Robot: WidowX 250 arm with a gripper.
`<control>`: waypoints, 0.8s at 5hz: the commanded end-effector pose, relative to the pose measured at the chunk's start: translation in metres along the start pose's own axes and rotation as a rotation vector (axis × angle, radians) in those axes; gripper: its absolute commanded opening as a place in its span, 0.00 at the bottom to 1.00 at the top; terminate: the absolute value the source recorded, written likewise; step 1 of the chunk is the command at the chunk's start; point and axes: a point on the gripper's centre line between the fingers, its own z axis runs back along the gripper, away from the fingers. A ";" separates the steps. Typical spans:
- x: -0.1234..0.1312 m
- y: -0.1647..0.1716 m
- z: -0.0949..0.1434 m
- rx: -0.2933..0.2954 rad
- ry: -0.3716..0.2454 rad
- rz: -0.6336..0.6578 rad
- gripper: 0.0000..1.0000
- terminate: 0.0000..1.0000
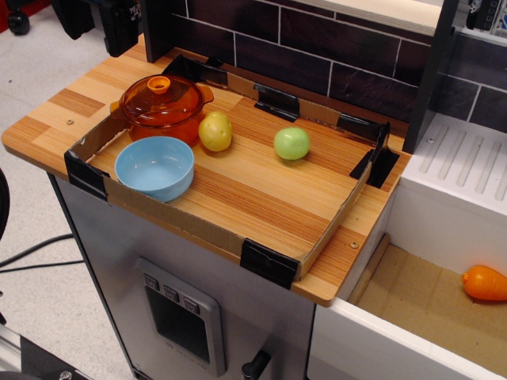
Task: Put pear in bowl
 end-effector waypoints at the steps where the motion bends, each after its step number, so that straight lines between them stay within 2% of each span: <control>1: 0.000 0.000 0.000 0.000 0.000 0.000 1.00 0.00; 2: -0.004 0.002 0.001 0.029 -0.051 0.170 1.00 0.00; 3: -0.011 -0.050 -0.010 0.097 -0.161 0.315 1.00 0.00; 4: -0.006 -0.082 0.009 0.036 -0.171 0.413 1.00 0.00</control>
